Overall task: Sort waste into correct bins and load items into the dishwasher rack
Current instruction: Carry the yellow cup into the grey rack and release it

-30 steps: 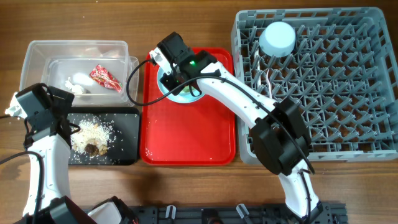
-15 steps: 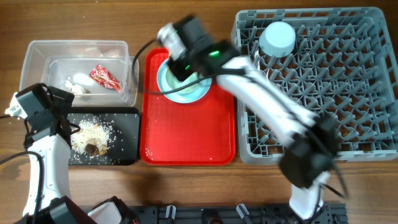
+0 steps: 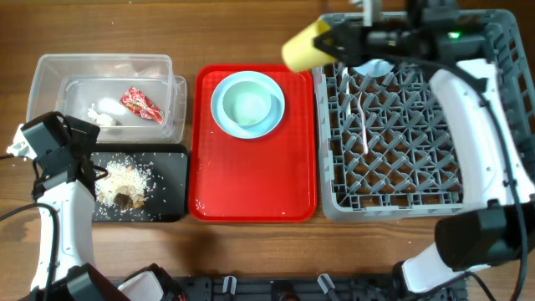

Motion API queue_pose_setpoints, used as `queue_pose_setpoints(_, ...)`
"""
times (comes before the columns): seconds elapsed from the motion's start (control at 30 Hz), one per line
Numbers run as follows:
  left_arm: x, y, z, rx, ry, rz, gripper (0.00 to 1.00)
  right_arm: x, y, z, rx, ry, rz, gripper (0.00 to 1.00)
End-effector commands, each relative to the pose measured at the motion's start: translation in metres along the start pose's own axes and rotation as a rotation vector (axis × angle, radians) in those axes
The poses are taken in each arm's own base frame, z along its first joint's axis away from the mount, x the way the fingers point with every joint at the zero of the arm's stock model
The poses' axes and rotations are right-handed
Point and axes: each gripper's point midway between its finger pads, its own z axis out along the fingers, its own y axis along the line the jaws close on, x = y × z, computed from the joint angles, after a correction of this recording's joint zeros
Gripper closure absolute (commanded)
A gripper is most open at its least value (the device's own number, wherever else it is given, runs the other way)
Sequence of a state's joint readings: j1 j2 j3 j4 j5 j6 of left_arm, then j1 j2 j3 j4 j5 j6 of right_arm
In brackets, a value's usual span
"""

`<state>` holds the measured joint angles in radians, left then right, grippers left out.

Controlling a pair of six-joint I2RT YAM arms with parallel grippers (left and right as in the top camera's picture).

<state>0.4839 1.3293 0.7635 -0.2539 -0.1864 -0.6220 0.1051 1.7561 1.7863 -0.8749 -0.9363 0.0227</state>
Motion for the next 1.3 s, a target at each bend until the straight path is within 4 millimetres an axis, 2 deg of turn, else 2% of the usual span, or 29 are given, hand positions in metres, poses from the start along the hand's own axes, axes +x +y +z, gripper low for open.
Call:
queue_pose_setpoints(0.0,-0.008,-0.002,-0.004,0.008,-0.024,0.007,0.00,0.019,-0.025,-0.012,-0.157,-0.016,0.115,0.96)
queue_pose_setpoints(0.1,-0.008,-0.002,-0.004,0.008,-0.024,0.007,0.00,0.034,-0.041,-0.016,-0.223,-0.044,0.144,0.96)
queue_pose_setpoints(0.23,-0.008,-0.002,-0.004,0.008,-0.024,0.007,0.00,0.056,-0.050,-0.022,-0.393,-0.101,0.151,0.96)
queue_pose_setpoints(0.47,-0.008,-0.002,-0.004,0.008,-0.024,0.007,0.00,0.085,-0.087,-0.026,-0.357,-0.148,0.202,0.96)
queue_pose_setpoints(0.5,-0.008,-0.002,-0.004,0.008,-0.024,0.008,0.00,0.091,-0.099,-0.029,-0.320,-0.158,0.223,0.96)
queue_pose_setpoints(0.63,-0.008,-0.002,-0.004,0.008,-0.024,0.007,0.00,0.100,-0.119,-0.032,-0.239,-0.168,0.266,0.96)
queue_pose_setpoints(0.93,-0.008,-0.002,-0.004,0.008,-0.024,0.007,0.00,0.117,-0.152,-0.030,-0.082,-0.161,0.308,0.96)
queue_pose_setpoints(1.1,-0.008,-0.002,-0.004,0.008,-0.024,0.008,0.00,0.119,-0.159,-0.027,-0.081,-0.163,0.304,0.96)
queue_pose_setpoints(1.27,-0.008,-0.002,-0.004,0.008,-0.024,0.007,0.00,0.119,-0.161,-0.021,-0.173,-0.176,0.288,0.96)
